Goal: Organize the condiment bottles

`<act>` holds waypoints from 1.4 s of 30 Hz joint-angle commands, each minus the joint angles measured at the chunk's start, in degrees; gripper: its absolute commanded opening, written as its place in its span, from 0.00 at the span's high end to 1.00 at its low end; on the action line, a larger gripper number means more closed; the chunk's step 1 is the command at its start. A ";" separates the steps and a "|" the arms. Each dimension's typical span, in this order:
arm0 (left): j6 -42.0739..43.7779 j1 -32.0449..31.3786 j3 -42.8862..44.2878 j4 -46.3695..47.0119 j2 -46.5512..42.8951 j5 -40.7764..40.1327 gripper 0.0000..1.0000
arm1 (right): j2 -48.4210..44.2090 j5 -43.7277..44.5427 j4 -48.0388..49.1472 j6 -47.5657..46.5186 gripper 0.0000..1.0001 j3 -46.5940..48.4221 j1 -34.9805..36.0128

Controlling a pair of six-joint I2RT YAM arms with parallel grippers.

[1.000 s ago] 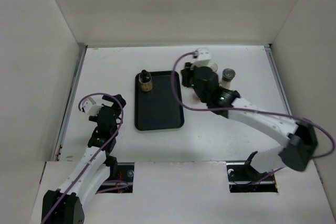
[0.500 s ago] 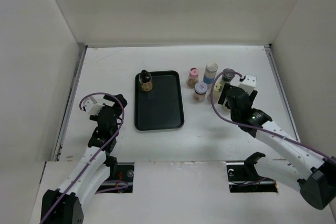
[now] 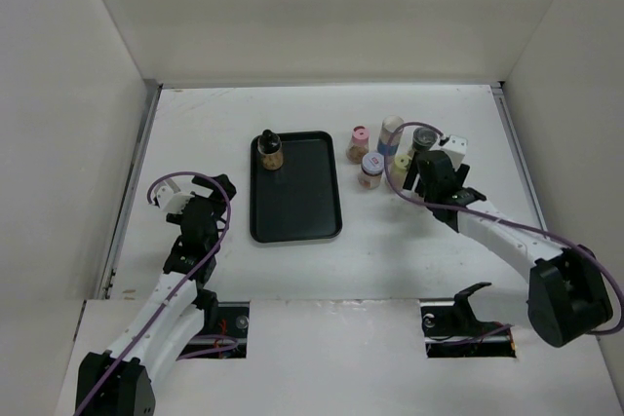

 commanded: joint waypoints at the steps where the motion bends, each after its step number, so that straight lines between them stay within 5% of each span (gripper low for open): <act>1: 0.83 -0.34 -0.69 3.13 -0.16 0.18 0.00 | 1.45 -1.97 5.16 -0.37 0.13 2.07 -0.46; 11: 0.83 -0.43 -0.78 4.01 0.46 0.53 0.00 | 3.65 2.15 7.27 -0.37 0.25 1.54 -1.61; 15: 0.83 -0.52 -0.87 4.01 0.46 0.53 0.00 | 1.55 4.26 6.23 -0.63 0.41 0.84 -0.56; 26: 0.48 -1.22 -0.69 4.18 0.72 0.80 0.00 | -12.26 5.77 -12.95 7.36 0.48 6.97 20.96; 36: 1.09 -1.05 -1.57 3.92 -1.47 0.36 0.00 | 21.81 -3.37 11.74 -6.33 0.48 32.62 27.66; 42: 1.71 -1.05 -1.66 3.92 -1.74 -0.08 0.00 | 41.94 -4.16 13.69 -11.44 0.46 52.05 26.79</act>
